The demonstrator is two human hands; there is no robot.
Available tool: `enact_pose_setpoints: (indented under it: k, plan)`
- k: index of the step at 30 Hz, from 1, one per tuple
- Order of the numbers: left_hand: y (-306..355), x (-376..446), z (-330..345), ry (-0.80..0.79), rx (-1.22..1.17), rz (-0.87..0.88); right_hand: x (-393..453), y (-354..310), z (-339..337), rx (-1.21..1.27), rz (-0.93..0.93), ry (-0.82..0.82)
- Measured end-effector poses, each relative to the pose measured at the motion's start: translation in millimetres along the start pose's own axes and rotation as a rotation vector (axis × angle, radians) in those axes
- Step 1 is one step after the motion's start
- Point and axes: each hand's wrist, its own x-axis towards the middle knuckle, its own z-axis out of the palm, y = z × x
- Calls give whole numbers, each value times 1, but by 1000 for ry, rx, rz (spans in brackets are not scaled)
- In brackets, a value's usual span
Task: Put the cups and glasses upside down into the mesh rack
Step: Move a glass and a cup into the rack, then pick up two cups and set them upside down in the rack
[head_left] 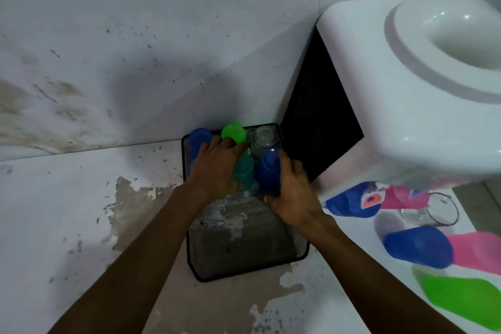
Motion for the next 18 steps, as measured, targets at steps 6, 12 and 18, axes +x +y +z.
enact_pose_setpoints:
  k: [6, 12, 18]
  plan:
    - [48, -49, -3, 325, -312, -10, -58, 22, -18, 62, -109, -5]
    - [135, -96, 31, 371, -519, -43, -127, 76, -43, 105, -106, -52]
    - [238, -98, 67, 228, -541, -23, -180, 158, -75, 120, -48, 57]
